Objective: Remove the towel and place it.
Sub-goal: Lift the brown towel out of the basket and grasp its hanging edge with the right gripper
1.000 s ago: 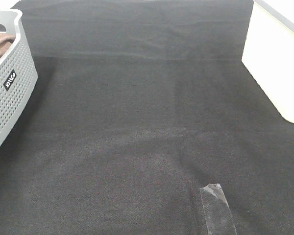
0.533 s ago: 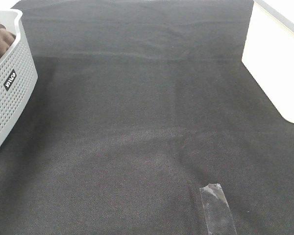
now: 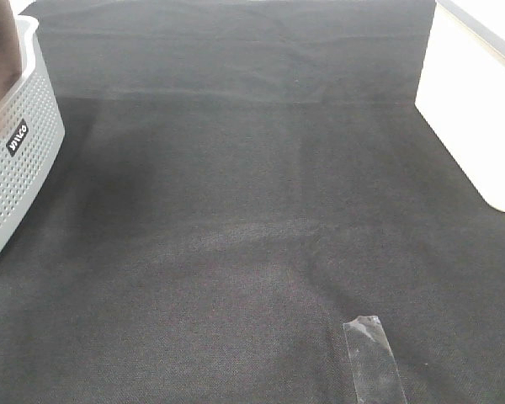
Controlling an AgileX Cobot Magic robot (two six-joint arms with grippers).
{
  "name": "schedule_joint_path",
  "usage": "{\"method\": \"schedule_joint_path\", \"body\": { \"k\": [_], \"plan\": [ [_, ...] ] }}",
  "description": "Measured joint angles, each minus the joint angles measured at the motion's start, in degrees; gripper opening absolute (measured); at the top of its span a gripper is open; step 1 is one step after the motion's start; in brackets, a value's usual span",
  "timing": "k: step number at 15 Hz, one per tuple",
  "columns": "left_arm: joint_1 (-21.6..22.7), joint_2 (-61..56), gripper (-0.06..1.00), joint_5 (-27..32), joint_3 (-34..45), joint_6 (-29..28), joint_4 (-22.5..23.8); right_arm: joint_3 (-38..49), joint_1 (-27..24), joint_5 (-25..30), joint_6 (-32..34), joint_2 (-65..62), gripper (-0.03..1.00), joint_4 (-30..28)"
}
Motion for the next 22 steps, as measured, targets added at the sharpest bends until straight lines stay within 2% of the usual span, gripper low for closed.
{"method": "schedule_joint_path", "body": {
  "k": [2, 5, 7, 9, 10, 12, 14, 18, 21, 22],
  "plan": [
    [-6.25, 0.23, 0.0, -0.63, -0.11, -0.17, 0.0, 0.0, 0.0, -0.8, -17.3, 10.08, 0.77, 13.29],
    [-14.67, 1.72, 0.0, -2.46, -0.17, -0.17, 0.0, 0.0, 0.0, -1.15, -43.49, 26.99, 0.77, 29.79],
    [-18.28, 3.15, 0.0, -2.52, -0.17, -0.17, 0.0, -0.57, 0.0, -1.49, -56.32, 39.02, 0.77, 38.39],
    [-20.68, 4.58, 0.0, -2.98, -0.17, -0.17, 0.0, -1.78, 0.0, -0.86, -64.69, 49.45, 0.77, 45.78],
    [-22.12, 5.1, 0.0, -3.78, -0.17, -1.09, 0.06, -3.38, 1.83, 1.03, -71.1, 58.21, 0.77, 53.11],
    [-22.29, 5.1, 0.0, -3.9, -0.17, -1.55, -0.23, -5.73, 6.99, 1.15, -75.23, 64.52, 0.77, 55.58],
    [-22.29, 5.21, 0.0, -3.9, -0.17, -2.18, -0.29, -9.22, 12.55, 1.15, -76.43, 69.84, 0.77, 56.38],
    [-22.29, 5.27, 0.0, -3.9, -0.17, -2.81, -2.64, -17.19, 18.45, 1.83, -76.72, 77.29, 0.77, 57.12],
    [-22.29, 6.25, 0.0, -3.9, -0.17, -2.81, -3.44, -19.42, 23.03, 2.06, -76.72, 78.32, 0.77, 56.95],
    [-22.29, 6.65, 0.0, -3.9, -0.17, -2.81, -3.95, -19.6, 23.66, 2.18, -76.38, 78.32, 0.74, 56.72]
  ]
}}
